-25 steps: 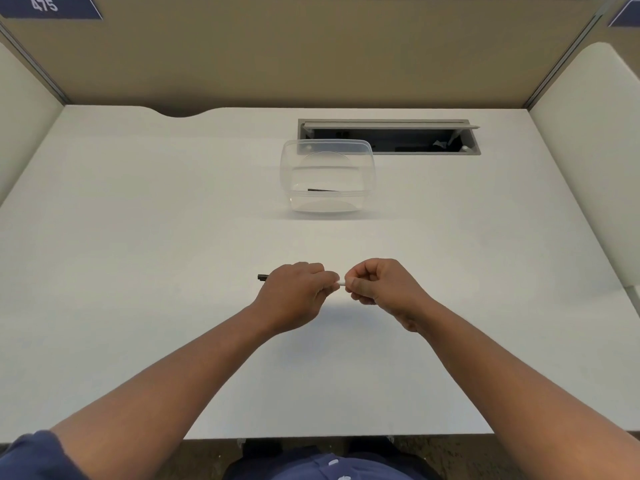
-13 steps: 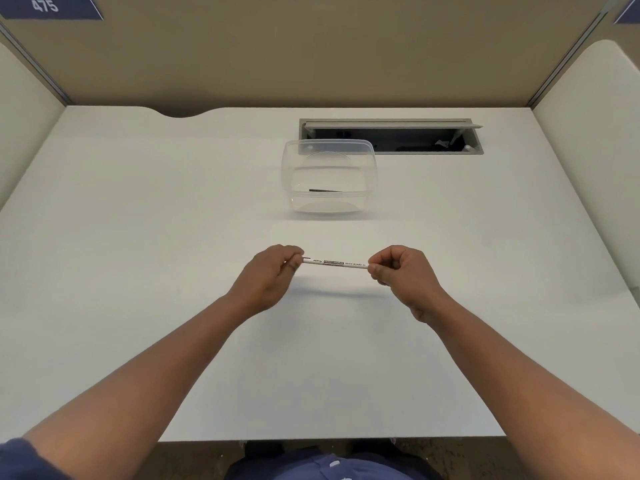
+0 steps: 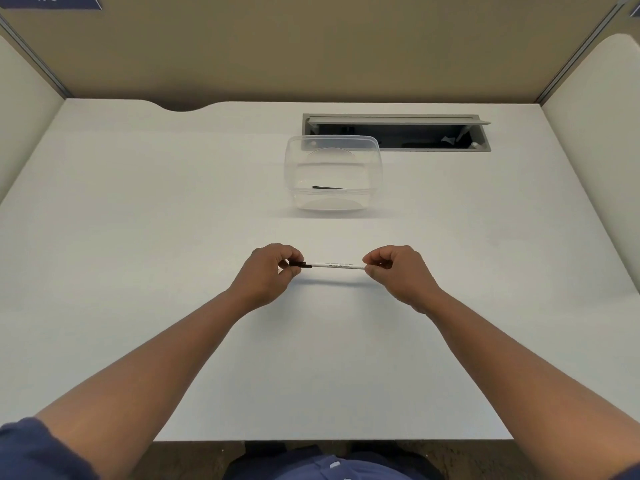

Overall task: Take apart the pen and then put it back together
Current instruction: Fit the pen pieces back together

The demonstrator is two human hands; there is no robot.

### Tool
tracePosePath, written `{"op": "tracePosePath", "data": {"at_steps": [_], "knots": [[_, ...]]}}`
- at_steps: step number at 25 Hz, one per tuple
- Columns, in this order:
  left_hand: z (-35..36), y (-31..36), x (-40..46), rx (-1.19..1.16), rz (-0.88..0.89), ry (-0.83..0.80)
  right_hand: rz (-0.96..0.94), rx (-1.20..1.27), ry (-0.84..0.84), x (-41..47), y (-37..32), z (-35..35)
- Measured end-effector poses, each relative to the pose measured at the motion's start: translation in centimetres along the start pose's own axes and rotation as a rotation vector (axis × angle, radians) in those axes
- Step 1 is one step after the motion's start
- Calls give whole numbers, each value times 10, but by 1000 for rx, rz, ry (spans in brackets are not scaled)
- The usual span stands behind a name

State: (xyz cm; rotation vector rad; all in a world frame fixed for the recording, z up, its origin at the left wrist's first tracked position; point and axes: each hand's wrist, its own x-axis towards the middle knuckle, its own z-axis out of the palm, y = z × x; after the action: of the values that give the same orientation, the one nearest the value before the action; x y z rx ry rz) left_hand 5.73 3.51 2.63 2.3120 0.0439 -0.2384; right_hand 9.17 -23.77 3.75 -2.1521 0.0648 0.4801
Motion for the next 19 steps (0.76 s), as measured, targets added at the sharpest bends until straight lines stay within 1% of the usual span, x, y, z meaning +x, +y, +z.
{"op": "tracePosePath", "data": {"at_steps": [7, 12, 16, 19], "knots": [[6, -9, 19, 67, -22, -43, -131, -280, -1, 21, 6, 13], [12, -13, 32, 117, -80, -73, -140, -329, 7, 36, 14, 24], [15, -14, 38, 92, -119, -75, -101, -330, 5, 44, 19, 27], [17, -17, 39, 59, -132, -55, -107, -334, 16, 47, 24, 29]]}}
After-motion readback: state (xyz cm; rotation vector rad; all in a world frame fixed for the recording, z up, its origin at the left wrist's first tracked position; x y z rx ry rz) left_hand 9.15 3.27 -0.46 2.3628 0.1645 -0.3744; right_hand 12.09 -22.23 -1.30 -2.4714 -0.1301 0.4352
